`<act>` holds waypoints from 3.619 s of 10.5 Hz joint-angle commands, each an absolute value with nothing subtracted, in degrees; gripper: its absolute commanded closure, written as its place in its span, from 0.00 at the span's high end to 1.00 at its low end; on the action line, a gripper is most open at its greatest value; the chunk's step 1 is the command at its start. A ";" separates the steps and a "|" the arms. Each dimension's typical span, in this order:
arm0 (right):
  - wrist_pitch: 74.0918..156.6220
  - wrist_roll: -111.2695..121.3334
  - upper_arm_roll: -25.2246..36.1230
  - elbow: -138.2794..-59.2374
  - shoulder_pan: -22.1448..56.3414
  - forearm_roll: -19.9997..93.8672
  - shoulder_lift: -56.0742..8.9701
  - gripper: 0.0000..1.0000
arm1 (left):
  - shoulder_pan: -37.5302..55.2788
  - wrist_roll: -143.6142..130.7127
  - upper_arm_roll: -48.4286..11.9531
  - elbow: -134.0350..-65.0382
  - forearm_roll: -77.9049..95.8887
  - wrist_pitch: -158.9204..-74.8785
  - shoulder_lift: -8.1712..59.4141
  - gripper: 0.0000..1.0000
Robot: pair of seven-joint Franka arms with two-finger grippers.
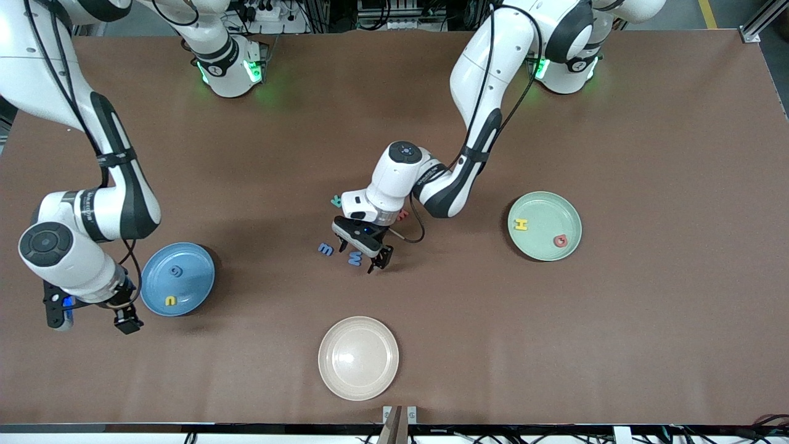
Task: Sort upper and lower case letters into plates
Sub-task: 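Lower the left gripper and grasp the blue W, then drop the W on the green plate while the right gripper reaches letters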
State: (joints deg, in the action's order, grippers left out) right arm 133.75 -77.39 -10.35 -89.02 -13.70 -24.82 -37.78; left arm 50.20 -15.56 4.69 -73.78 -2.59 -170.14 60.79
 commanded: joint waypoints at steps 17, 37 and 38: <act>133.33 -77.52 -10.28 -86.22 -13.62 -25.05 -39.81 1.00 | 50.80 -17.23 5.19 -71.63 -3.34 -171.21 64.34 0.49; 123.85 -37.78 -22.67 -85.78 4.81 -24.08 -39.81 1.00 | 22.52 17.21 -7.03 -76.09 -2.99 -107.88 41.60 0.42; 123.84 -32.49 -22.85 -85.87 7.36 -23.91 -39.90 1.00 | 20.76 19.66 -7.03 -81.51 -2.99 -107.23 38.01 0.42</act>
State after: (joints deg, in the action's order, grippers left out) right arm 124.79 -40.25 -22.71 -86.24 4.36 -24.75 -39.61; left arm 23.10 16.60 -6.23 -72.80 -2.60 -108.33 44.18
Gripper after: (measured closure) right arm 0.000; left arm 0.524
